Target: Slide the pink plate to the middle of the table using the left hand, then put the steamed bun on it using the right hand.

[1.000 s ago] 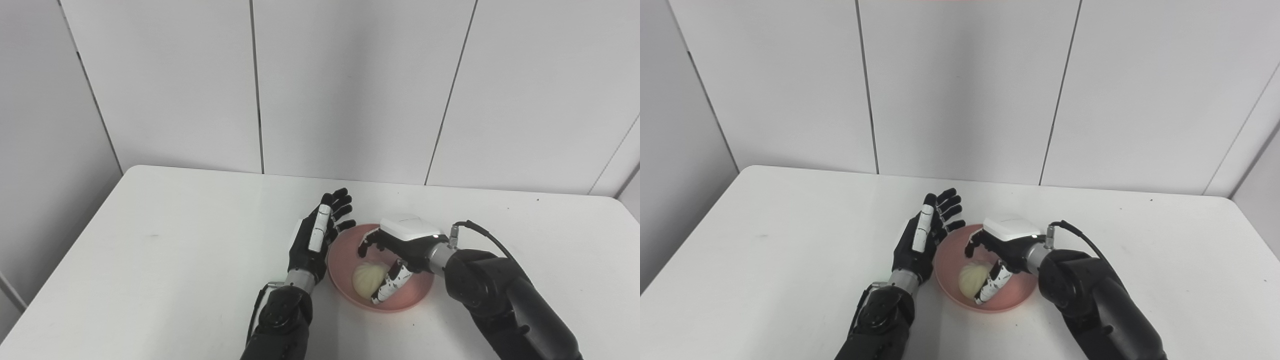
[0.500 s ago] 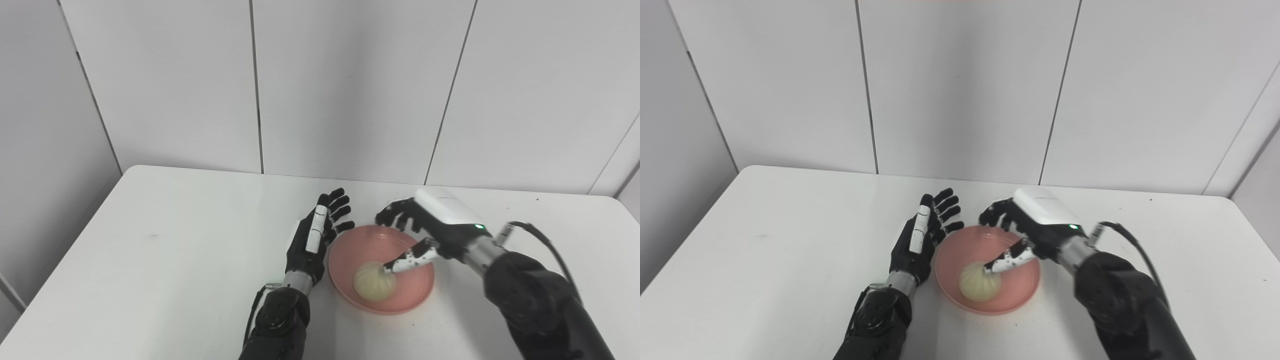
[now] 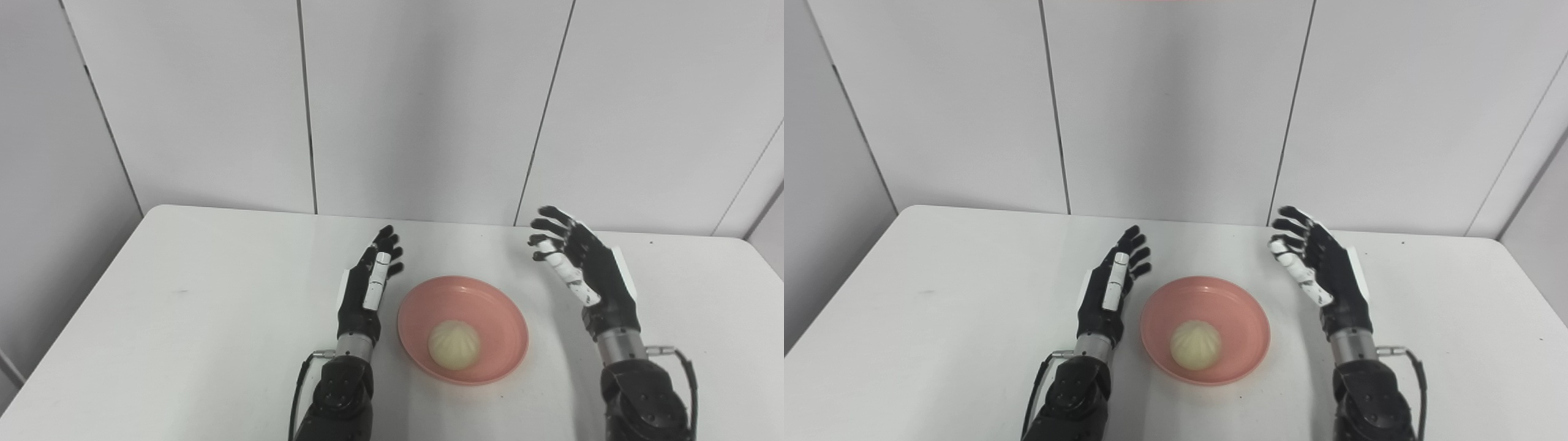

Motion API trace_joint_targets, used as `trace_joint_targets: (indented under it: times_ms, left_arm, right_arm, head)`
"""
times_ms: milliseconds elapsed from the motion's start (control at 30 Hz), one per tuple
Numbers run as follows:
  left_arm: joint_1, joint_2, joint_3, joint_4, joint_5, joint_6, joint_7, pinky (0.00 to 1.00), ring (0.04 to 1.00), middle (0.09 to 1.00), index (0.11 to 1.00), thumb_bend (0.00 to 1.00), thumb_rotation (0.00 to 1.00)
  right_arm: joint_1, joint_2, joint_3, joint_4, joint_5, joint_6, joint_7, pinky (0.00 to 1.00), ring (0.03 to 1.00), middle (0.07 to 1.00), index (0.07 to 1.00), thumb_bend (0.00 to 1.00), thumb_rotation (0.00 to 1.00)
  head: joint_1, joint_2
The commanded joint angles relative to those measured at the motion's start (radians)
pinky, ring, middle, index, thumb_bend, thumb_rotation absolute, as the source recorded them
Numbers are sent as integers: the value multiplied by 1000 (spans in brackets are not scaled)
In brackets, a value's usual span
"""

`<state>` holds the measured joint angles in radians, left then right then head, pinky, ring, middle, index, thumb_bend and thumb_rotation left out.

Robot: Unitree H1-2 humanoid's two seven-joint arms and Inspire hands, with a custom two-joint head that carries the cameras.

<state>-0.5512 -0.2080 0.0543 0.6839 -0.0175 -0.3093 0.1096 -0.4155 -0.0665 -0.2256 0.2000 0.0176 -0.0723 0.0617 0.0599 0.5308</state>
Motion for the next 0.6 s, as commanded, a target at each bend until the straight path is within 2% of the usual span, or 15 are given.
trace_joint_targets:
  times_ms: [0,33,167,333,567]
  left_arm:
    - [65,17,-1,31,24,-37,39,954,960,953,888,758,872]
    - [67,21,-8,29,53,-40,67,975,957,950,897,738,880]
    - [73,36,-32,29,114,-65,129,997,966,951,924,700,900]
    - [77,52,-44,29,122,-80,145,1000,974,963,956,685,932]
    - [103,60,-40,-43,69,-7,88,1000,999,982,968,719,941]
  right_arm:
    - [-32,7,-20,43,46,-115,-37,776,799,833,844,706,810]
    - [-32,7,-24,84,51,-148,-47,810,831,862,864,700,863]
    - [-31,-3,-15,207,43,-240,-84,842,864,885,890,734,926]
    - [-15,-6,12,270,39,-263,-102,913,914,923,934,770,985]
    - [-1,-20,56,307,13,-217,-116,972,957,960,946,819,1000]
  head:
    - [1,0]
    - [-1,-1]
    - [-8,3]
    - [-22,4]
    - [-37,17]
